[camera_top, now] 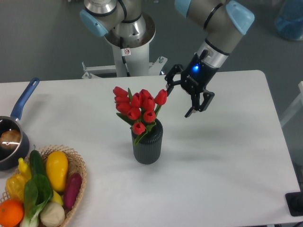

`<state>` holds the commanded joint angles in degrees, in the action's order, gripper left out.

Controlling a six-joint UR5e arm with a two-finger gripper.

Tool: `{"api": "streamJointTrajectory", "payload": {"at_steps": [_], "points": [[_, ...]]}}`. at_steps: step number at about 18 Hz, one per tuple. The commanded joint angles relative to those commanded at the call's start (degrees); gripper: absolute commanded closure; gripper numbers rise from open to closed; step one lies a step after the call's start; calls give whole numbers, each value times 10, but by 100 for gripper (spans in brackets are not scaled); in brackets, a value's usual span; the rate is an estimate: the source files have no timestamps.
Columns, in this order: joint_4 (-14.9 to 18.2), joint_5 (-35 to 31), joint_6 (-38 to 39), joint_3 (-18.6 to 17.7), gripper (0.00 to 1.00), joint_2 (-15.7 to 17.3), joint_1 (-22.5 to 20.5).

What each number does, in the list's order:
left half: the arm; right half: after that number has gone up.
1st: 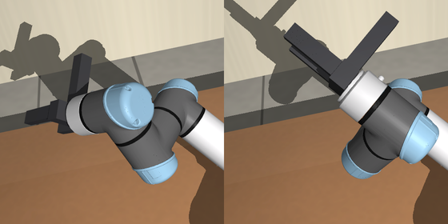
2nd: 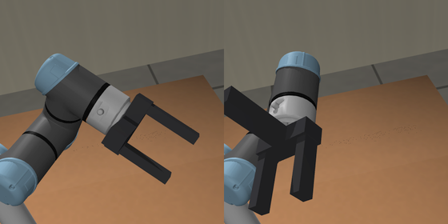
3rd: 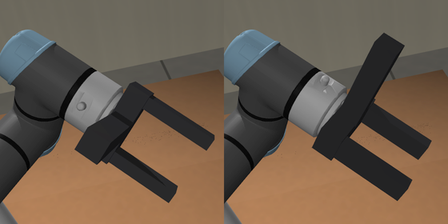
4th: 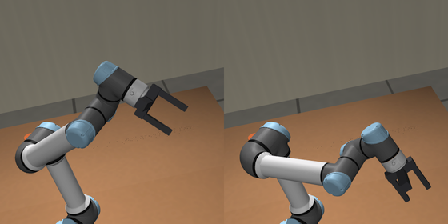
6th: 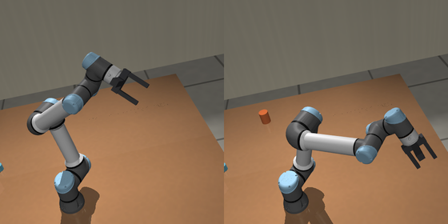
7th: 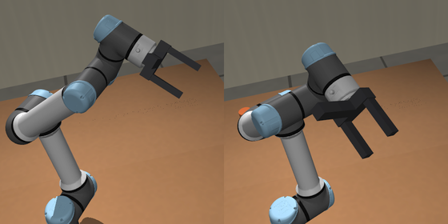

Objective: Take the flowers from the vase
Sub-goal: 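Lower the open gripper to the tulip stems just above the vase rim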

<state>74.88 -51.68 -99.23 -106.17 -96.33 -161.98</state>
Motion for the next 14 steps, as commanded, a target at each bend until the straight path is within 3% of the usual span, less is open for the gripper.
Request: {"api": "streamJointTrajectory", "payload": {"at_steps": [10, 14], "points": [[-3, 23, -1, -9, 0, -10, 16], [0, 67, 4, -14, 0, -8, 16]]}}
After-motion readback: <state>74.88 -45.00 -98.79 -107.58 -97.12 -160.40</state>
